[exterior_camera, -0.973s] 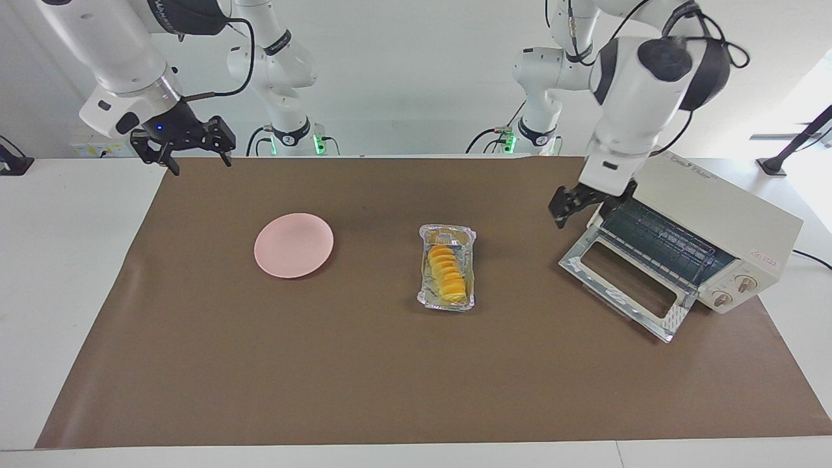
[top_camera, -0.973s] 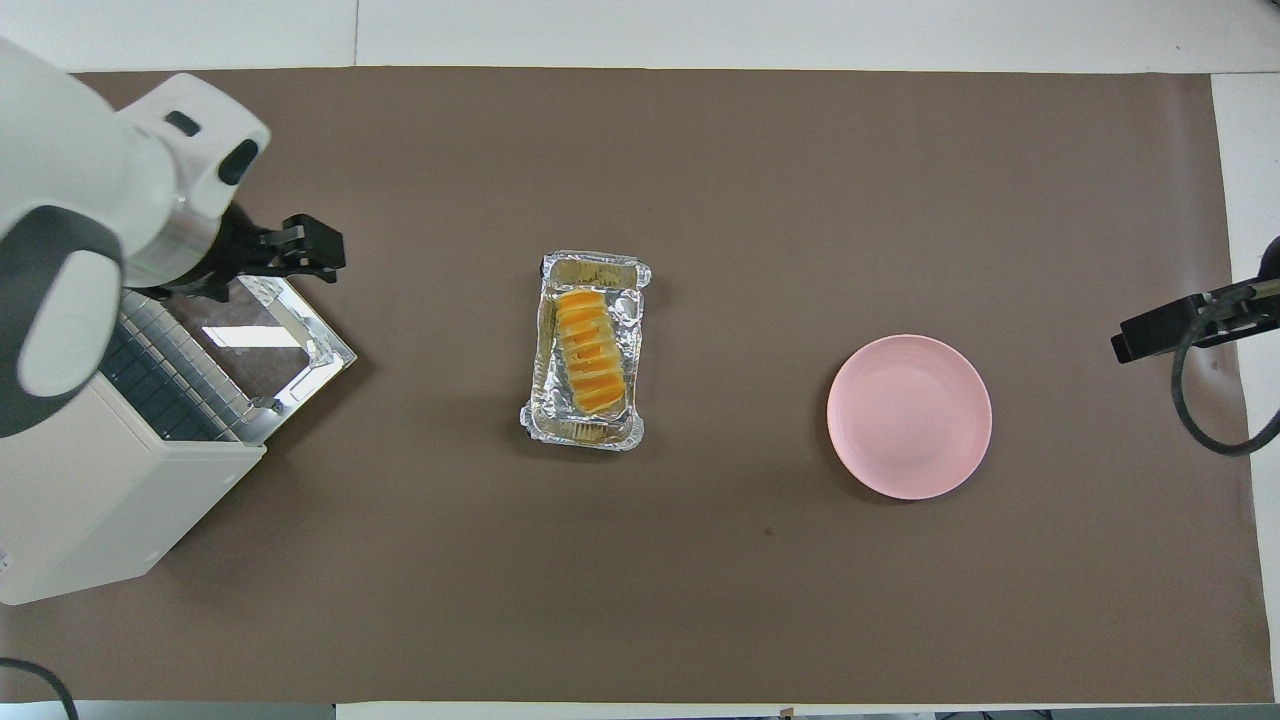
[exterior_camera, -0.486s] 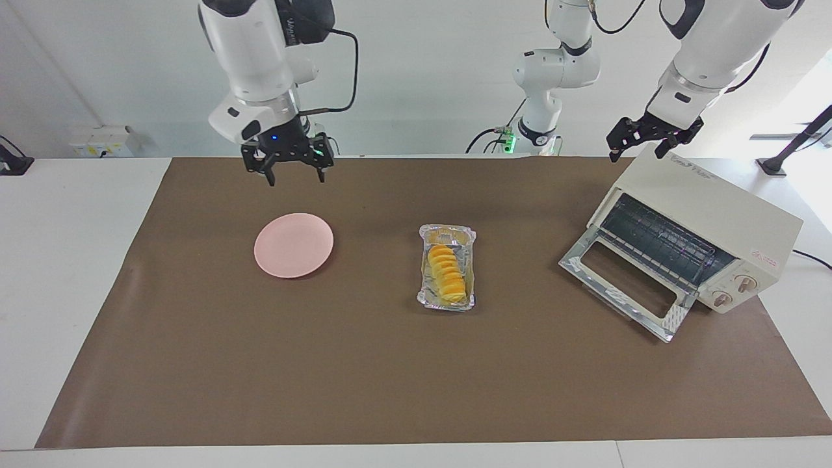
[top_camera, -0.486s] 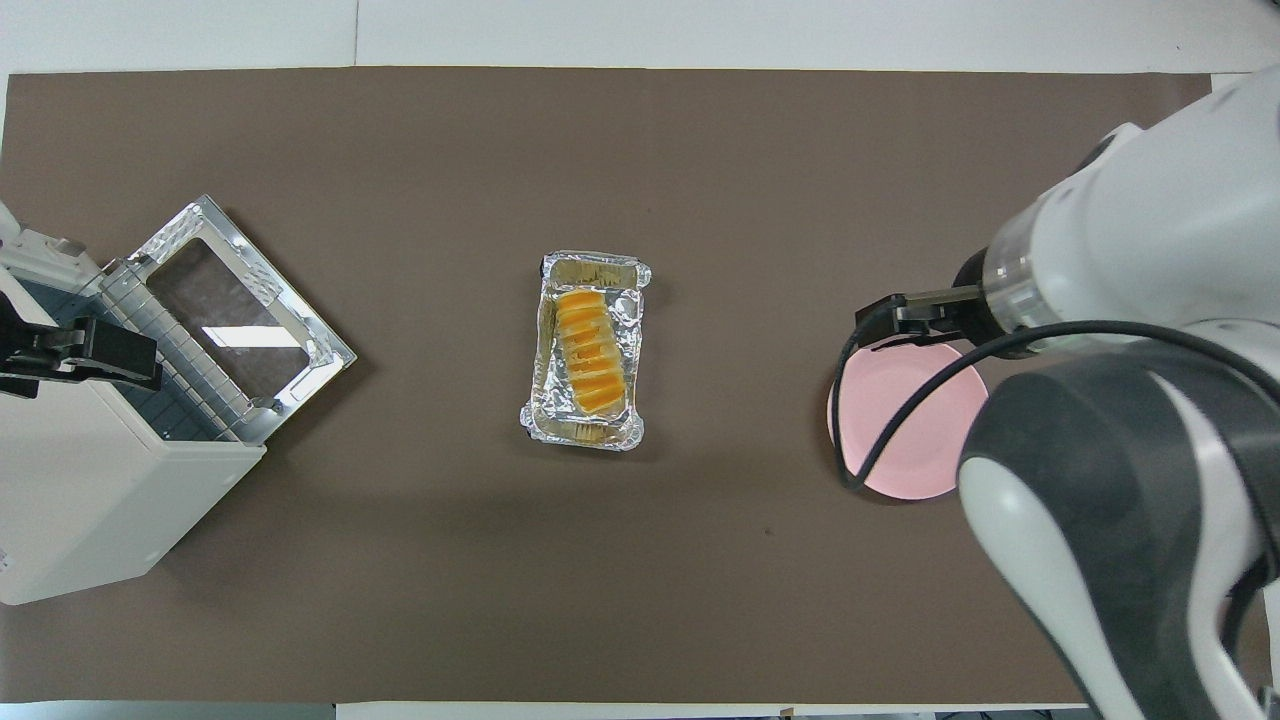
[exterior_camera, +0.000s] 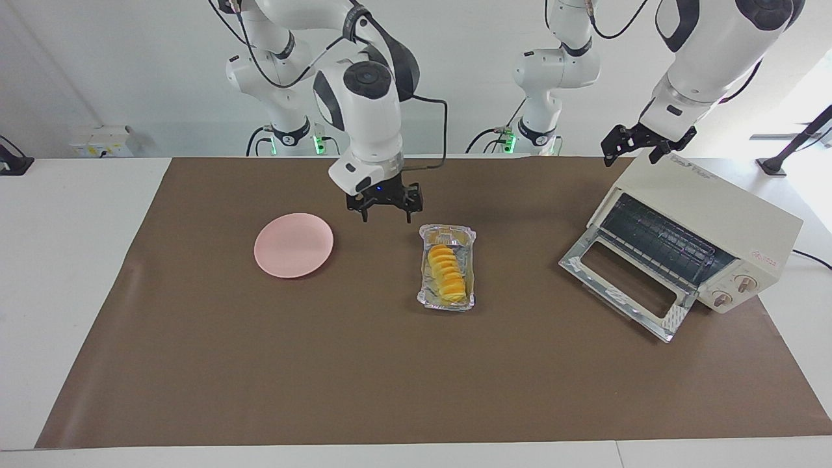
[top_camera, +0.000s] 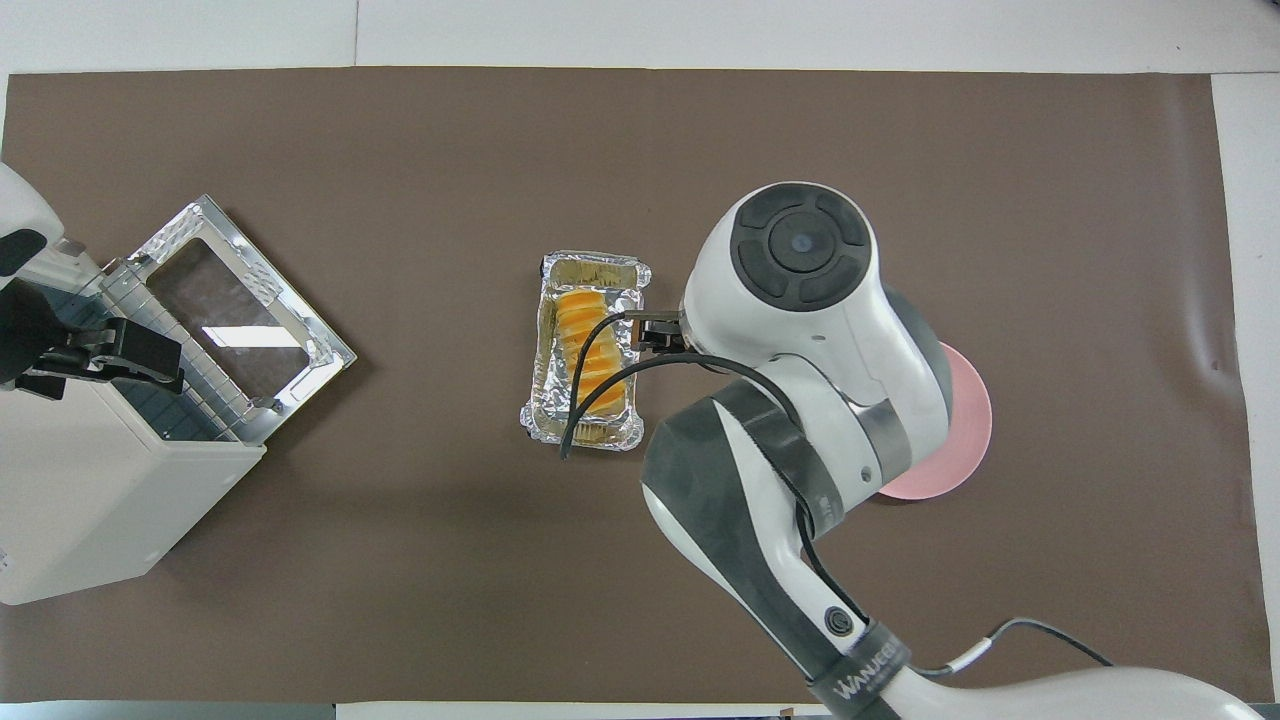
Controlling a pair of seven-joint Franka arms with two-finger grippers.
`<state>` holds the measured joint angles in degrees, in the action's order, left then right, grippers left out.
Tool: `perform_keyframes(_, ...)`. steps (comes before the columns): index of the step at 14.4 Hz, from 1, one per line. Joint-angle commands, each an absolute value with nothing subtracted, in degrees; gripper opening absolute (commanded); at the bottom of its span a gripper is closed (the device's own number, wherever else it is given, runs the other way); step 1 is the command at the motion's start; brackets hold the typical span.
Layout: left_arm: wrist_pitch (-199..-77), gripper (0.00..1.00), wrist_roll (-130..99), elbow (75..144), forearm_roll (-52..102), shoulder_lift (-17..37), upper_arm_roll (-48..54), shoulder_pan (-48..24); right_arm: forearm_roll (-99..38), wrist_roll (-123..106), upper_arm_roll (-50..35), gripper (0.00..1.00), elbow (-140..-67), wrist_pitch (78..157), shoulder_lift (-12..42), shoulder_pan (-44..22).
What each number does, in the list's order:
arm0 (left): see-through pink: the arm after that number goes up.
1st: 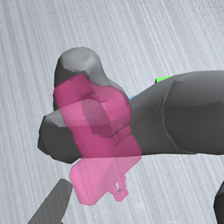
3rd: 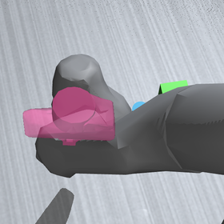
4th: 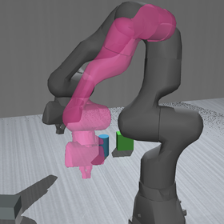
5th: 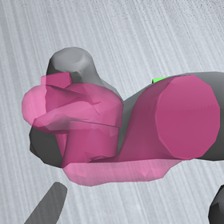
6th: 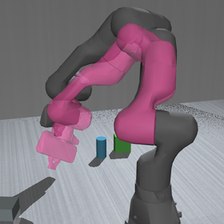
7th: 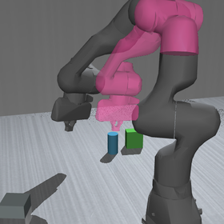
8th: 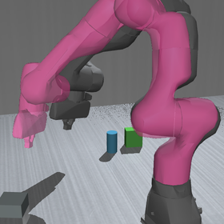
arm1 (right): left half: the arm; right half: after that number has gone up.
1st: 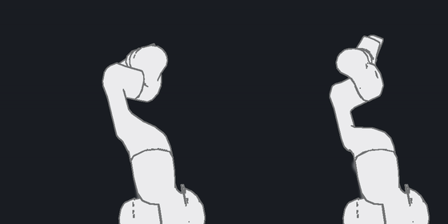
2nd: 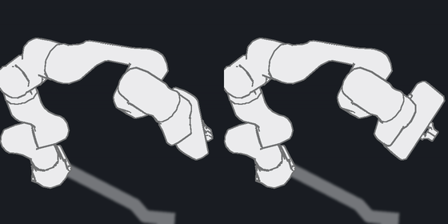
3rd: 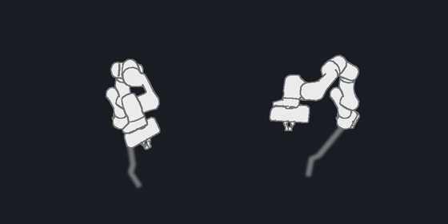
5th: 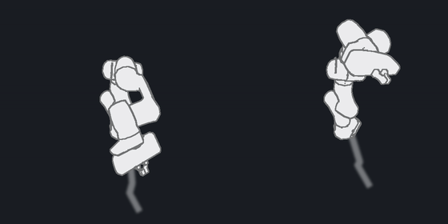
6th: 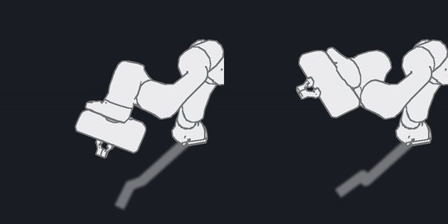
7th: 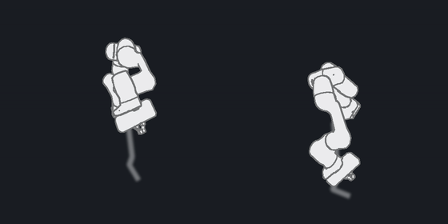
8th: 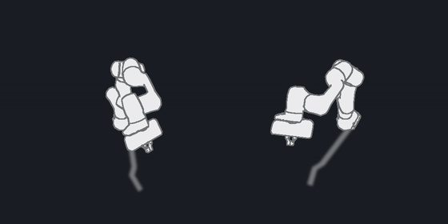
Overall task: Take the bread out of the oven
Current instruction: 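Lower the right gripper onto the bread and close on it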
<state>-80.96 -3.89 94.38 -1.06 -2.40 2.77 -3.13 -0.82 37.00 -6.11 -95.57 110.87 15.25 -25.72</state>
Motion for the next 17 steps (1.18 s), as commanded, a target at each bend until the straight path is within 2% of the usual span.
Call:
perform_keyframes(1,-79.5,1.0,-3.0,93.9,-0.3,-2.0,2.9,-3.2,0.4,41.9,-5.5,1.0,-93.4,114.7,21.8,-29.2)
perform_keyframes(3,-79.6,1.0,-3.1,93.3,-0.1,-2.5,2.9,-3.2,3.4,44.5,-5.6,1.0,-93.6,119.5,24.8,-29.8)
perform_keyframes(7,-80.0,1.0,-3.5,94.1,-0.2,-3.3,3.1,-2.8,3.8,44.5,-5.5,1.0,-94.0,122.1,27.2,-29.5)
perform_keyframes(13,-79.8,1.0,-3.9,94.0,-0.3,-3.4,3.0,-2.5,4.0,43.8,-5.4,1.0,-96.5,129.2,28.6,-28.0)
perform_keyframes(17,-79.8,1.0,-3.9,94.0,-0.2,-3.4,3.1,-2.5,4.0,43.7,-5.4,1.0,-96.7,129.5,29.3,-28.7)
